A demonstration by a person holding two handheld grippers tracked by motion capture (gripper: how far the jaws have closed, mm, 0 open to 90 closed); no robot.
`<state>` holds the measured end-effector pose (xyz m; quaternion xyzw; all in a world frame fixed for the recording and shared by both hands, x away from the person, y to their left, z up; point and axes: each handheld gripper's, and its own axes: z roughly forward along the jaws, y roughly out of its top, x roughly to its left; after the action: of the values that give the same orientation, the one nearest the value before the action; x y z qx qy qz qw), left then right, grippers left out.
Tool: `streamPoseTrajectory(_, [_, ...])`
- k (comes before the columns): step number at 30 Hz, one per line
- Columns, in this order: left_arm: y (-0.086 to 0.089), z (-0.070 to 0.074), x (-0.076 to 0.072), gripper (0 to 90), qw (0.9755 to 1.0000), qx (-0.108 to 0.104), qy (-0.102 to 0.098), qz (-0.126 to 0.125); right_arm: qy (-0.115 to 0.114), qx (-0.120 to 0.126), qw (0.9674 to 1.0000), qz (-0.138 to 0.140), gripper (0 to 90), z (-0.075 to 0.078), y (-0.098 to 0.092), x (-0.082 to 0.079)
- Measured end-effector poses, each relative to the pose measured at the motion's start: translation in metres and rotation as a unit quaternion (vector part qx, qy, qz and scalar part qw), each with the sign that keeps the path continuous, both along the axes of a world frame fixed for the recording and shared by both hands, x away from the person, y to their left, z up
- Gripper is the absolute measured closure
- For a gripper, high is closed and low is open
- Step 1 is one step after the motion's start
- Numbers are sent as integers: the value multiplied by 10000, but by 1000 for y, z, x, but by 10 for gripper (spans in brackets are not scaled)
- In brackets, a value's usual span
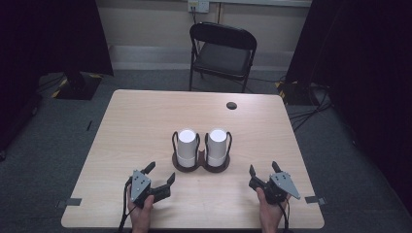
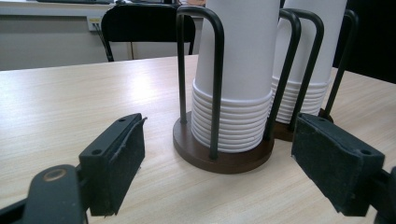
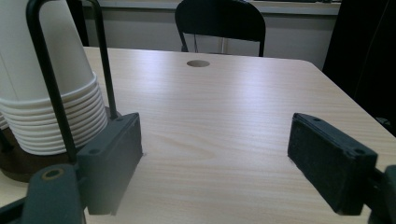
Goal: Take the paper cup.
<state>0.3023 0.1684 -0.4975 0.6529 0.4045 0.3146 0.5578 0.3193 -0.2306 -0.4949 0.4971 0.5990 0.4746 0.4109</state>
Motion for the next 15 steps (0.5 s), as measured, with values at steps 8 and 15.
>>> streamPoseTrajectory(8, [0, 0, -1, 158, 10000, -64, -38, 43, -101, 50, 9999, 119, 196, 0, -1, -2])
streamPoseTrajectory(15, [1, -1, -2, 157, 9998, -115, -88, 134, 18, 57, 9992, 404, 247, 0, 2, -1])
